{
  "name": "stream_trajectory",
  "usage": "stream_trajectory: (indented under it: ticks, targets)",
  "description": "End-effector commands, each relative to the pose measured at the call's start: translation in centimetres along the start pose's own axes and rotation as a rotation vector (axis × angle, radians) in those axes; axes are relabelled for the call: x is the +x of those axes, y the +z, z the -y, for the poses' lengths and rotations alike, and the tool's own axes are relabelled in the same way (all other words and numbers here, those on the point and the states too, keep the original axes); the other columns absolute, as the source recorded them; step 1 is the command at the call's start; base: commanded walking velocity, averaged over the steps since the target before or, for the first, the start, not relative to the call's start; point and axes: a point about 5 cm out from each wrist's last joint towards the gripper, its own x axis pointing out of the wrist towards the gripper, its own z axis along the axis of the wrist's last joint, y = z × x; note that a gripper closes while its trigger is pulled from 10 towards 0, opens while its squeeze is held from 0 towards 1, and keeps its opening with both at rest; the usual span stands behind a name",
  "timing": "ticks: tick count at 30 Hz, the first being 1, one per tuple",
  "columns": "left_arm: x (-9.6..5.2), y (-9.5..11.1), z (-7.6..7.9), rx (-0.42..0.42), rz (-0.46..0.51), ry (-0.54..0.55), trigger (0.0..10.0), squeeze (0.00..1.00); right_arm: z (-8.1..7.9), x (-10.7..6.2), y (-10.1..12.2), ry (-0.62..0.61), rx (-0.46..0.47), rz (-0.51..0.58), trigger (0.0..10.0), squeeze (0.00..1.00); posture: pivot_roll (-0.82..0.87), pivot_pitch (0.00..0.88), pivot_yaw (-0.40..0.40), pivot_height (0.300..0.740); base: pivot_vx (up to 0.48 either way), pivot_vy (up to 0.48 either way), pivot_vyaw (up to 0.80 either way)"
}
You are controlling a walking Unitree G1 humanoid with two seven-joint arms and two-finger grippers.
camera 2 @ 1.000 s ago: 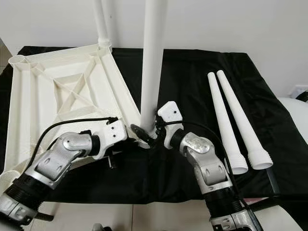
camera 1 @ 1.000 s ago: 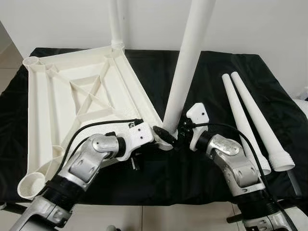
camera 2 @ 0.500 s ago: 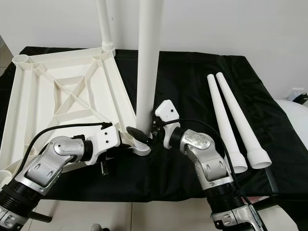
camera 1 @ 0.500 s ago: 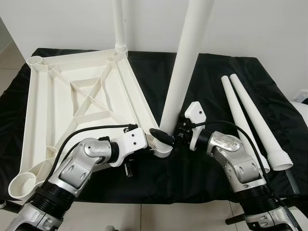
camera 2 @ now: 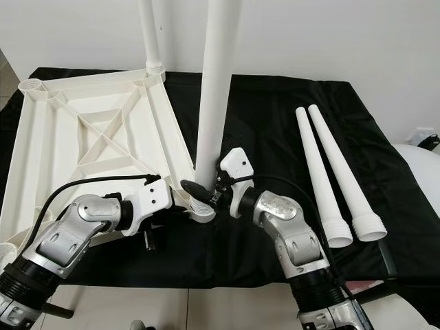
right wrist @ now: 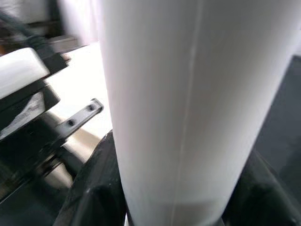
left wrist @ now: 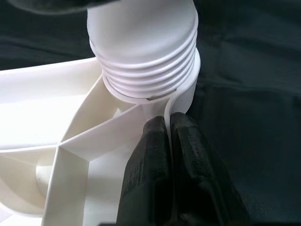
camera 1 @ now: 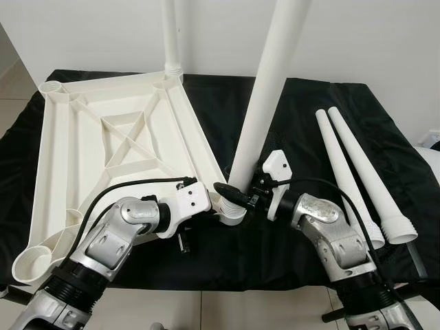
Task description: Building children table
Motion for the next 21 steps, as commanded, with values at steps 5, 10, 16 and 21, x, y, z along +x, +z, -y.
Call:
stream_trajectory:
  ticks: [5,10,16,21]
  targets:
    - [1.3,0.9,-0.3,-0.043,0.040,0.037,0.0,0.00,0.1,0.1,-4.3,-0.254,0.026,-0.215,0.0,0.00,0.05,0.128,-0.038,0.740,0.000,0.000,0.00]
    - [2.0,1.7,-0.6,-0.047,0.062,0.034,0.0,0.00,0.4,0.2,-5.8,-0.496,0.074,-0.292,0.0,0.00,0.05,0.135,-0.032,0.740,0.000,0.000,0.00]
    - [2.2,1.9,-0.9,-0.046,0.066,0.036,0.0,0.00,0.3,-0.1,-6.4,-0.619,0.095,-0.323,0.0,0.00,0.05,0.140,-0.028,0.740,0.000,0.000,0.00]
    - [2.5,2.0,-1.3,-0.052,0.061,0.047,0.0,0.00,-0.2,-0.4,-6.9,-0.723,0.078,-0.347,0.0,0.00,0.05,0.142,-0.025,0.740,0.000,0.000,0.00]
